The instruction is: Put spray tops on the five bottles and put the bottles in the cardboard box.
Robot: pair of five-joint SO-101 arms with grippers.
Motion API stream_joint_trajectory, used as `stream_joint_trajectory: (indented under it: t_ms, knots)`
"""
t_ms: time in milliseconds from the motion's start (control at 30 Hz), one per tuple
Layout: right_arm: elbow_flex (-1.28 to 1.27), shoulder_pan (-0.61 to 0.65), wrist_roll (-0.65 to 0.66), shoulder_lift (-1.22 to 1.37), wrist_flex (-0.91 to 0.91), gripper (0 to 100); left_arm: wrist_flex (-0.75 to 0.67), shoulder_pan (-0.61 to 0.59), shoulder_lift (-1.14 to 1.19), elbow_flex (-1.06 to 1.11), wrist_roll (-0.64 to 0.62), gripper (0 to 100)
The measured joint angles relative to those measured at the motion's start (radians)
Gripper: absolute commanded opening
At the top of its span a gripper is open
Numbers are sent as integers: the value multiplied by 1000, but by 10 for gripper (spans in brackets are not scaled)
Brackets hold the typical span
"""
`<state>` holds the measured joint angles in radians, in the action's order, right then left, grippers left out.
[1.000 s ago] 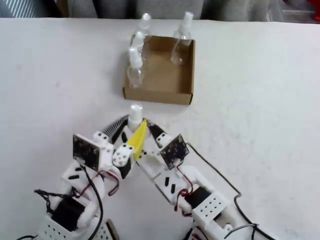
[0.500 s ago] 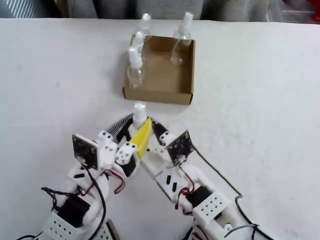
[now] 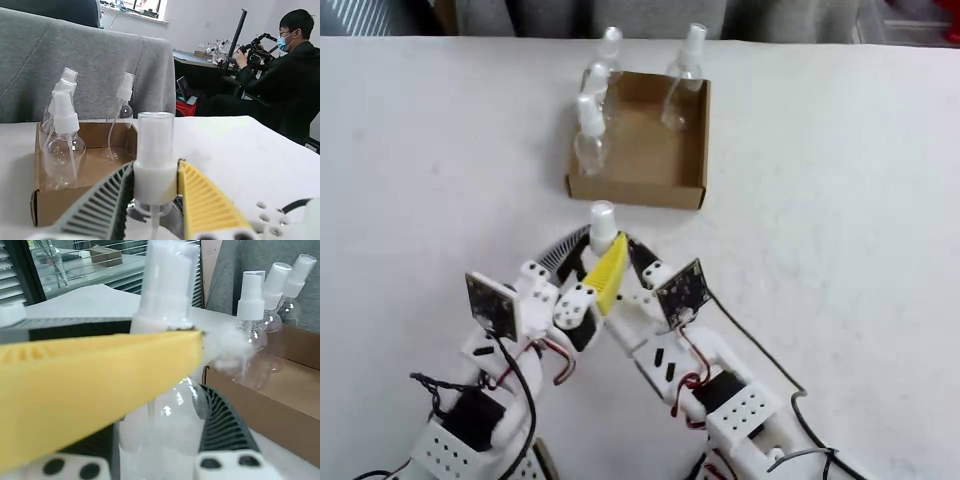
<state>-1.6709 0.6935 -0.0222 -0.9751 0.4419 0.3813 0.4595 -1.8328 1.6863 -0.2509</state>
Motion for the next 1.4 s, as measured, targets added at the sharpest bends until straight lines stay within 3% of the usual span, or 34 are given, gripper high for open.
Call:
stream_joint_trajectory:
  t_ms: [100,300,400,667,967,1167,1267,1400]
  knots:
    - [0,0,0,0,0,16,3,0,0,-2,0,46]
    - [0,0,0,0,0,16,17,0,0,-6,0,274]
    - [0,-9,-2,2,0,16,44,0,2,5,-2,310]
    - [0,-9,-2,0,0,16,55,-28,0,-3,-3,306]
    - [0,-9,-2,-2,2,16,167,-49,18,-74,-9,305]
    - [0,-9,-2,-3,2,16,167,-48,15,-149,-98,303]
    - [0,-9,-2,-3,2,16,167,-48,14,-209,-117,234]
    - [0,-9,-3,-3,2,16,167,-48,14,-304,-120,28]
